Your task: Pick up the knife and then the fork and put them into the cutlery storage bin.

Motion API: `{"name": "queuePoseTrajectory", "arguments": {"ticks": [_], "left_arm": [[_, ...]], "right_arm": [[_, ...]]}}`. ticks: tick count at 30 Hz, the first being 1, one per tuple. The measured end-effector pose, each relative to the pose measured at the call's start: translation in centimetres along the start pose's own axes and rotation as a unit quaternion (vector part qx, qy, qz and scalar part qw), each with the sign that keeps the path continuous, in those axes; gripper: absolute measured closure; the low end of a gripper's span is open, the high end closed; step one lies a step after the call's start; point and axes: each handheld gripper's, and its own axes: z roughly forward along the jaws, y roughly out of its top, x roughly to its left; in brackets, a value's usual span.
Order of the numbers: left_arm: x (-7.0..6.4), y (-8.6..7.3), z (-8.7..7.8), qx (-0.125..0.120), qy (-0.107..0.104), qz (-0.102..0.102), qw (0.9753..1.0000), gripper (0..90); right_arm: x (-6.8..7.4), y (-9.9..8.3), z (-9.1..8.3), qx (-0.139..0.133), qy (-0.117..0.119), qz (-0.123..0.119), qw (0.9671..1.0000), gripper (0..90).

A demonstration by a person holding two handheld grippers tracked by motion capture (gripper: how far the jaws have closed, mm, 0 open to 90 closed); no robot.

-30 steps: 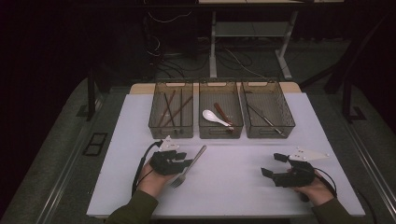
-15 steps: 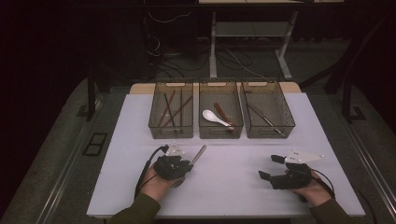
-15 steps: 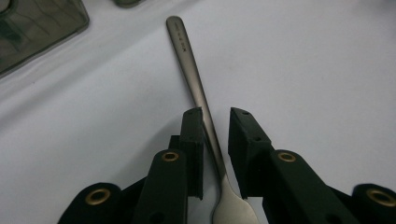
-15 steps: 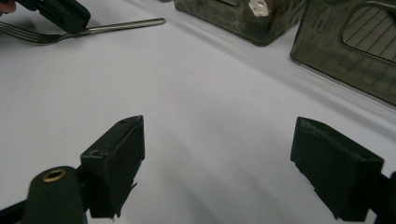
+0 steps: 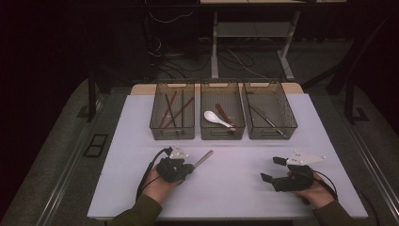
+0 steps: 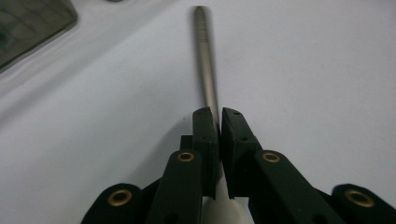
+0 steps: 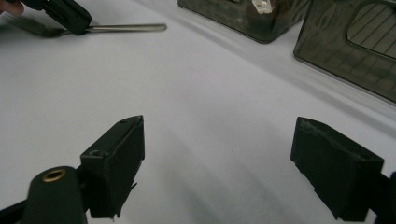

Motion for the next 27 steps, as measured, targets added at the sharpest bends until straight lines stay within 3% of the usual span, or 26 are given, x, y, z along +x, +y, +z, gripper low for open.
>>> {"name": "queuePoseTrajectory", "arguments": {"ticks": [4, 8, 13, 16, 21, 27], "left_arm": [[0.2, 0.1, -0.1, 0.005, -0.001, 0.007, 1.0, 84.6], [0.3, 0.2, -0.6, -0.008, -0.007, 0.009, 0.9999, 84.6], [0.3, 0.4, -1.4, -0.023, -0.017, 0.023, 0.9993, 84.7], [0.0, 0.6, -1.6, -0.029, -0.028, 0.039, 0.9985, 84.7], [-0.5, 0.9, -1.9, -0.041, -0.05, 0.058, 0.9962, 84.7], [-1.3, 1.7, -2.0, -0.054, -0.085, 0.092, 0.9906, 84.7]], "right_arm": [[0.0, 0.0, 0.1, 0.0, 0.003, -0.002, 1.0, 17.3], [0.0, 0.0, 0.1, 0.005, 0.007, -0.01, 0.9999, 17.3], [0.0, 0.3, 0.3, 0.038, 0.034, -0.001, 0.9987, 17.3], [0.3, 0.6, 0.1, 0.049, 0.05, -0.017, 0.9974, 16.7], [0.8, 1.3, 0.1, 0.07, 0.085, -0.051, 0.9926, 14.3], [1.0, 2.2, 0.7, 0.097, 0.116, -0.075, 0.9856, 14.8]]}}
